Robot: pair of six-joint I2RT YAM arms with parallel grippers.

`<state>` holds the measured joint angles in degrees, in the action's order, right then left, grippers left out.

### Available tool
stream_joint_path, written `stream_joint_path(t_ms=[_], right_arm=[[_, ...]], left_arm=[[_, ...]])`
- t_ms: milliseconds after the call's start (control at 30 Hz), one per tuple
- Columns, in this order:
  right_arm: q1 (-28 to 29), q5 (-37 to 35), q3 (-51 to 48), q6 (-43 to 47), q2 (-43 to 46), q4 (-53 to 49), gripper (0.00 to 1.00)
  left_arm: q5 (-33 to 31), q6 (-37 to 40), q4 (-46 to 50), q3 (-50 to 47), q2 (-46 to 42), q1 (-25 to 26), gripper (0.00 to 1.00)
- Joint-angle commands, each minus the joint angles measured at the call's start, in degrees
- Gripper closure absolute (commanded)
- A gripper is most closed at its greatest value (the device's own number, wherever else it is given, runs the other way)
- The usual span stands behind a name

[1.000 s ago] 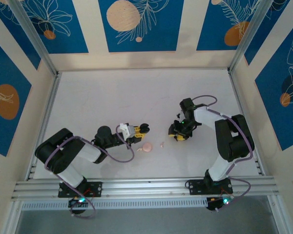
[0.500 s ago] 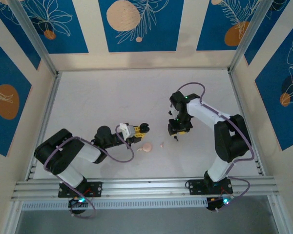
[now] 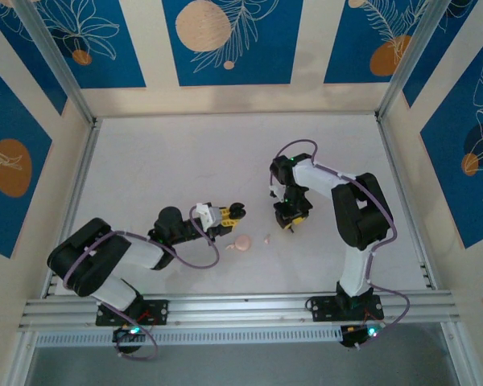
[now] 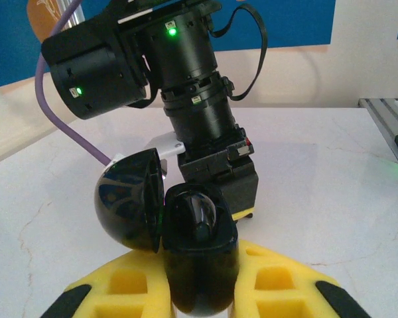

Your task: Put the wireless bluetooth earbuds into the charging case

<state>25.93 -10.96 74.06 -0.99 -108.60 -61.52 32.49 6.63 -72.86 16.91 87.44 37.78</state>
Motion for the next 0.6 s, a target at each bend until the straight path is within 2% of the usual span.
stream_joint_path(t_ms=[0,567], right_arm=[[0.65,1.47,1.52,1.35,-1.32,-0.96,0.62],[1.79,2.15,0.83,0.75,-3.37,-0.80,0.66]], left_arm=[[-0.15,1.63,0.79,0.40,-0.87,0.39,0.90],[-0.08,1.53,1.50,0.68,-0.63,0.40,0.90]])
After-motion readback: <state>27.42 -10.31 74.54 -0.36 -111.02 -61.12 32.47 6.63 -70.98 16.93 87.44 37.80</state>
